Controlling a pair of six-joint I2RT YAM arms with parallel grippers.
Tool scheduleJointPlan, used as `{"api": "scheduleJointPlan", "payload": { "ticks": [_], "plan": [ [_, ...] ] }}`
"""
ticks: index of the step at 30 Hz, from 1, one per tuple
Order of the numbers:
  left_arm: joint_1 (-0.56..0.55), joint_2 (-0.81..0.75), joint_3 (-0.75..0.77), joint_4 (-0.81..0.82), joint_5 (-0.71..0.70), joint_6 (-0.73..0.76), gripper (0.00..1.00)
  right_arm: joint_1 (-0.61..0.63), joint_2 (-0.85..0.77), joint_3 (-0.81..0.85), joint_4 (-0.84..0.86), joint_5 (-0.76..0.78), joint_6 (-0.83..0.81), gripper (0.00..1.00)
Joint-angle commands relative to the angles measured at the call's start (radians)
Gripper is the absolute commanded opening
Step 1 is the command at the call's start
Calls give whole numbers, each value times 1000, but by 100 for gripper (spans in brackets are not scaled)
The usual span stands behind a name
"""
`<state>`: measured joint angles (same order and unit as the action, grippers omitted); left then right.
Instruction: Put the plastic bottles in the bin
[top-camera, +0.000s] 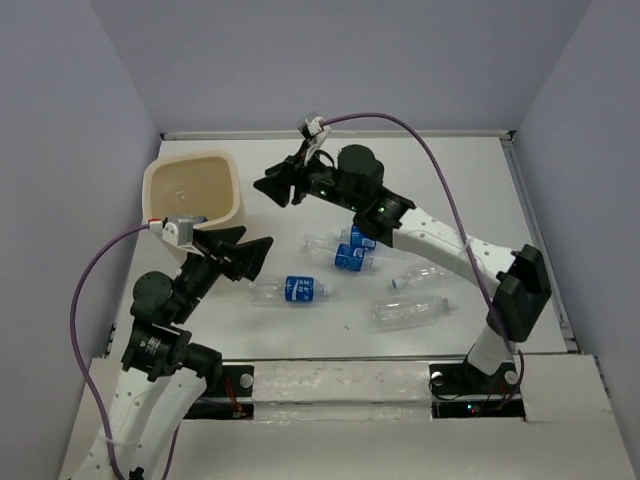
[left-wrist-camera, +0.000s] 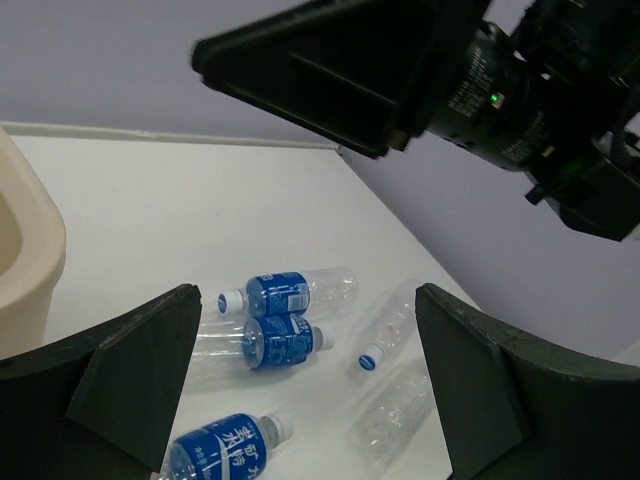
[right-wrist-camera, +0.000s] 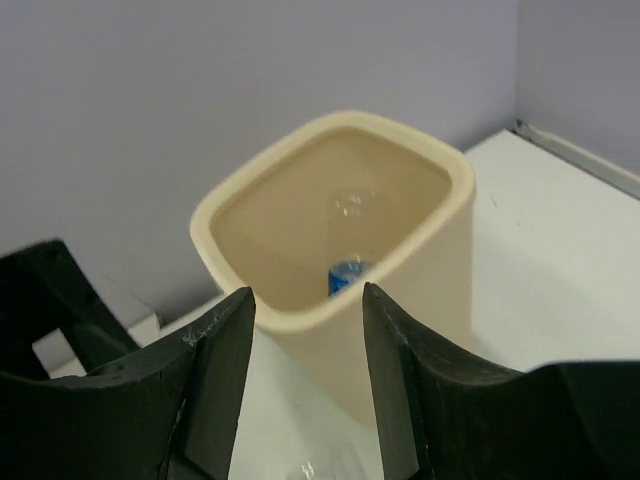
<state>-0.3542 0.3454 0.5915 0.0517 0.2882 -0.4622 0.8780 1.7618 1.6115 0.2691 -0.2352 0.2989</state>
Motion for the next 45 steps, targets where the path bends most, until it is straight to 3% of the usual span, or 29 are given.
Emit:
{"api": "scheduleJointPlan", "payload": {
  "ticks": [1, 5, 10, 15, 19, 22, 26, 32, 40, 45],
  "plan": [
    [-6, 58, -19, 2, 28, -122, 98, -51, -184, -256, -73, 92, -67, 52],
    [-6, 87, -58, -21, 25, -197, 99, -80, -317, -425, -146, 134, -54, 52],
    [-34, 153, -102, -26, 11, -190, 99, -109, -519, -660, -237, 229, -8, 52],
    [-222, 262, -87, 72, -90, -136, 99, -155, -712, -777, -269, 316, 55, 50],
    [-542, 445, -30, 149, -289, -46, 98, -165, -901, -782, -333, 436, 62, 50],
    [-702, 594, 30, 192, -418, 54, 98, -165, -987, -776, -364, 509, 57, 50],
    [-813, 782, 105, 278, -480, 204, 98, -165, -1120, -772, -399, 594, 48, 49],
    [-884, 1058, 272, 316, -414, 391, 94, -165, -1249, -768, -484, 674, 32, 49],
    [-925, 1322, 455, 332, -262, 486, 89, -165, -1318, -769, -568, 682, 23, 49],
    [-927, 1411, 510, 323, -250, 488, 88, -165, -1331, -769, -610, 666, 20, 49]
  ]
}}
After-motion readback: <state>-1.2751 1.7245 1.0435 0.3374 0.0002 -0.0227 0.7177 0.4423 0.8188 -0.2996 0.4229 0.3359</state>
